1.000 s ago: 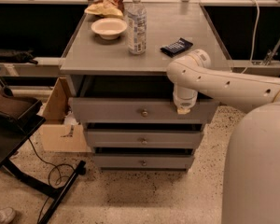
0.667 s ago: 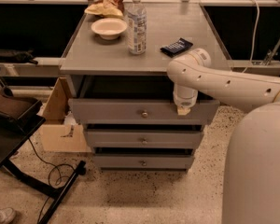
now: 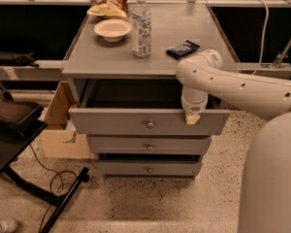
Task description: Open top drawer
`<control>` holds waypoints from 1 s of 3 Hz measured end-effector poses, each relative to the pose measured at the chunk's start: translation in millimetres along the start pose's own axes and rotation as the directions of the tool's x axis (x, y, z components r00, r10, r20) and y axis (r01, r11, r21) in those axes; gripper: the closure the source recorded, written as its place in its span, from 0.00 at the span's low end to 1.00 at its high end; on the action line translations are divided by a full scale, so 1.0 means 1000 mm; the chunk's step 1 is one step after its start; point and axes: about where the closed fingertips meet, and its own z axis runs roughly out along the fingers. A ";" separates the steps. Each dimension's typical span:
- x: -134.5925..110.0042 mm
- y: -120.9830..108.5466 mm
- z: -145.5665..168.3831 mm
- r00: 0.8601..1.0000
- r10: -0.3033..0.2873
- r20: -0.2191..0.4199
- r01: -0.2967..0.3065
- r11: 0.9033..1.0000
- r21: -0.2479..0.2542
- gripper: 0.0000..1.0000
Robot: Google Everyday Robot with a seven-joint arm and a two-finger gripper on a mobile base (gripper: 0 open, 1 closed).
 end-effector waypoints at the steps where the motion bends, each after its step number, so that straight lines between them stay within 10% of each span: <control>1: 0.004 0.012 -0.004 1.000 -0.010 0.009 0.010 1.000 -0.027 1.00; 3: 0.006 0.022 -0.007 1.000 -0.019 0.021 0.020 0.999 -0.050 1.00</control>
Offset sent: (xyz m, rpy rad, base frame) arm -0.2588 -0.0536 0.0917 0.2205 0.4695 0.1934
